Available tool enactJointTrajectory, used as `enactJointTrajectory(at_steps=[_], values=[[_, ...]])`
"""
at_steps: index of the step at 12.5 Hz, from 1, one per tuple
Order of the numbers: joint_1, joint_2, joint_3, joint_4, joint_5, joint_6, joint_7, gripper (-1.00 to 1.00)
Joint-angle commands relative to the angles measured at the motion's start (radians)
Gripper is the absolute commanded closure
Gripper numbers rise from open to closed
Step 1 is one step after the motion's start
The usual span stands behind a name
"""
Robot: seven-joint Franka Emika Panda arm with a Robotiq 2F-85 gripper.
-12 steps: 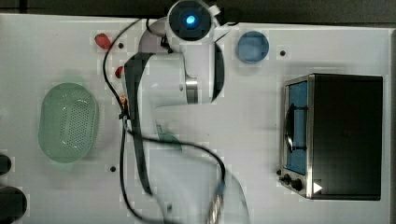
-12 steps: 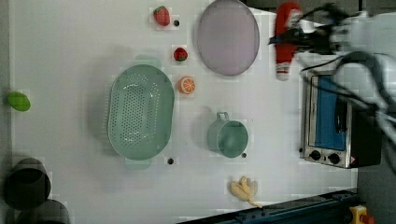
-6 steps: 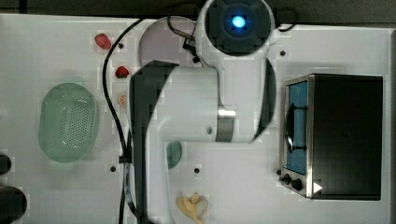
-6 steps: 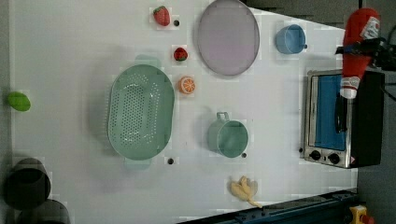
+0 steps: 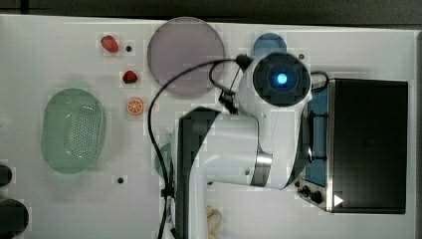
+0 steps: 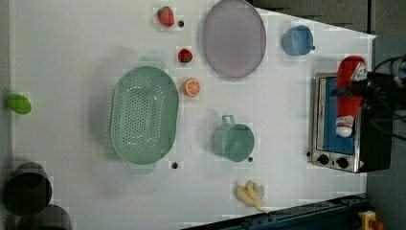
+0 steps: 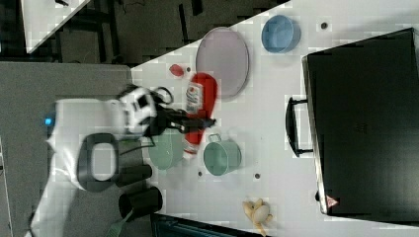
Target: Pick ketchup from plate and place it on table.
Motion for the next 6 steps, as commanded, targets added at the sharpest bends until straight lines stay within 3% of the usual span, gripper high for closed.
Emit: enactJointTrajectory(at_steps=[1,6], values=[[0.004,-0.030,-0.017,-0.111,0.002,0.088,-0.007,-0.24],[0.010,-0.014,0.013,-0.340,-0.002,0.341,0.185,-0.24]])
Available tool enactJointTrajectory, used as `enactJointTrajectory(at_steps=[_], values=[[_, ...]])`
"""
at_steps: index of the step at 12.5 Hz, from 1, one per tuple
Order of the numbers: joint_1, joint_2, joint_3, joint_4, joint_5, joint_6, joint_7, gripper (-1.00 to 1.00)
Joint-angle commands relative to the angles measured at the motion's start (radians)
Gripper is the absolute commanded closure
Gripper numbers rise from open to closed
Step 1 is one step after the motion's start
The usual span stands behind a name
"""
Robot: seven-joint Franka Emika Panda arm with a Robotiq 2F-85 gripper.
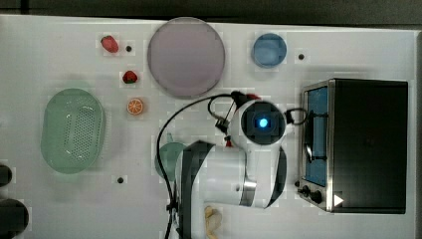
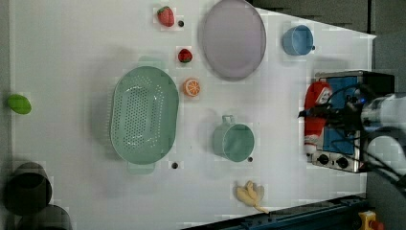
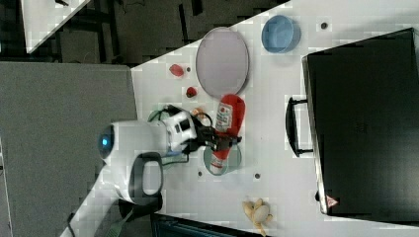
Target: Pick ketchup from plate and place it on table.
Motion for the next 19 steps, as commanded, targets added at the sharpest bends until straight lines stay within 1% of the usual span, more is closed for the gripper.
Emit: enactJointTrajectory(at_steps=[1,3,5,6,9,10,12,15,16,19], values=[[0.012,0.008,0.030,-0.065,-0.003,0.100,0.177,-0.24],[0.016,0.056,0.054,-0.089,-0.003,0.208,0.218,-0.24],[0.017,0.107,0.058,-0.095,-0.003,0.279,0.219,-0.24],[0.017,0.126,0.057,-0.096,-0.003,0.309,0.219,-0.30],[0.018,0.163,0.057,-0.105,-0.003,0.344,0.219,-0.91],[0.018,0.159,0.060,-0.105,-0.003,0.347,0.219,-1.00],[0.019,0.130,0.063,-0.095,-0.002,0.344,0.219,-1.00],[0.018,0.030,0.061,-0.050,0.000,0.296,0.233,-1.00],[0.018,-0.005,0.059,-0.020,0.000,0.241,0.262,-1.00],[0.018,-0.089,0.059,0.108,0.000,-0.012,0.354,-1.00]])
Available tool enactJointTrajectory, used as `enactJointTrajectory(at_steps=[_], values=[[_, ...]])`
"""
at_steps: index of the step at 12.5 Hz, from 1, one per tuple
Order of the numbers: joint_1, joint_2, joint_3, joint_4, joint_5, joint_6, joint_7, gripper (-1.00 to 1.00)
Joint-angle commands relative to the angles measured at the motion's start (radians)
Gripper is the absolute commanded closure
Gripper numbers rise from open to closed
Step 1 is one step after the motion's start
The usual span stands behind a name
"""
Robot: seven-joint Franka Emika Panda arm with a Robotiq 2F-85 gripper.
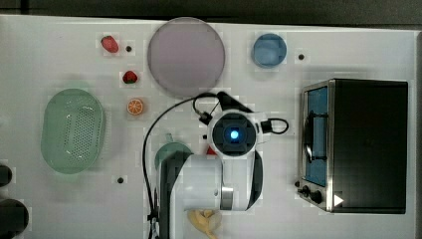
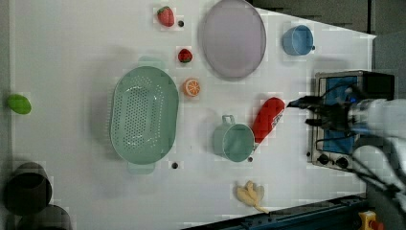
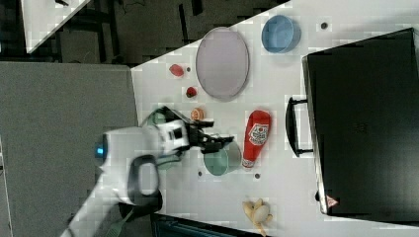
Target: Pick ketchup from plate and place it on table.
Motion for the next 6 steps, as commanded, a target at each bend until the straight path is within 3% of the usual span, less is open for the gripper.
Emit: enactJointTrajectory(at_steps=[1,6], values=[[-0.002,-0.090,-0.002,0.178,0.001,-0.192,0.145,-1.00],[-0.001,-0.105,0.000,0.435,0.001,-0.521,0.208,-1.00]])
